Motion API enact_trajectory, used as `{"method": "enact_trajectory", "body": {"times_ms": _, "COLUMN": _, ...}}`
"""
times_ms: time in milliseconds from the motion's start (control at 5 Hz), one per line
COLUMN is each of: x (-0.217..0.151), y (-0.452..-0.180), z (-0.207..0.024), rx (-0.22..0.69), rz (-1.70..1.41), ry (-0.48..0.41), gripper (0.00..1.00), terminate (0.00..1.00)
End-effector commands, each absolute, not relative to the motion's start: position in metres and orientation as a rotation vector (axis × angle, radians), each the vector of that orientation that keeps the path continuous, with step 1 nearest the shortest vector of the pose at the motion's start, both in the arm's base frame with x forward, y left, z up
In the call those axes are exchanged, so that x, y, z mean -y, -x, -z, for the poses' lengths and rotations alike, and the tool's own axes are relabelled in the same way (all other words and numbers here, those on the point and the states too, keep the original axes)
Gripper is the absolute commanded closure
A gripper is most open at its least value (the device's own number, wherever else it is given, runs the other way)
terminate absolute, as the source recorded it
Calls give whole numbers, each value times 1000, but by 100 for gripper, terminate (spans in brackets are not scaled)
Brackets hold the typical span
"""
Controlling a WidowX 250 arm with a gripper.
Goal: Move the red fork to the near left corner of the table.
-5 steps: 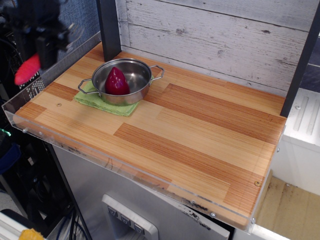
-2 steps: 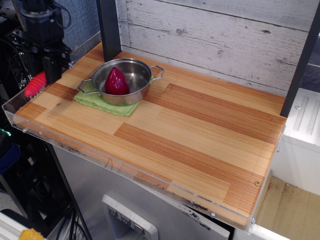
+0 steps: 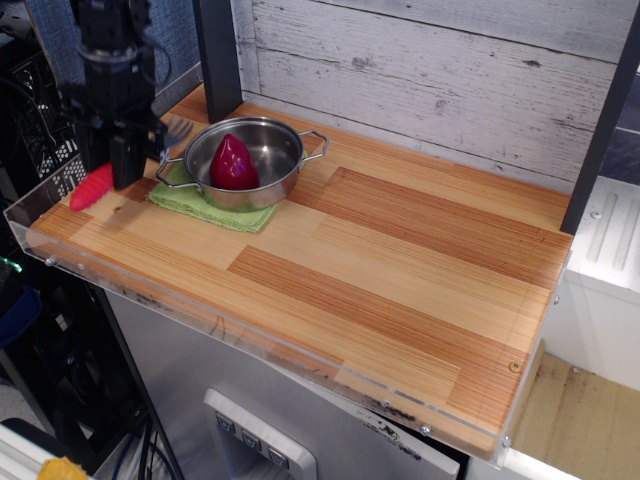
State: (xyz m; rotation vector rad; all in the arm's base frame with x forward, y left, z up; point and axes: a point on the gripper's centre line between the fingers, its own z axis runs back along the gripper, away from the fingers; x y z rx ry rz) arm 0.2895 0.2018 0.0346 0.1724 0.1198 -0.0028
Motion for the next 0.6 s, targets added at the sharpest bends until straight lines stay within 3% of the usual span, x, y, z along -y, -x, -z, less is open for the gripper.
{"method": "enact_trajectory", "body": {"times_ms": 0, "x": -240, "y": -280, "z": -37, "rx": -153, "rz": -38, "ry": -212, "gripper": 100, "terminate": 0}}
{"method": "enact_trajectory", "body": {"times_ms": 400, "x": -234, "y": -277, "z": -20, "rx": -192, "rz": -37, "ry": -169, "gripper": 100, "terminate": 0}}
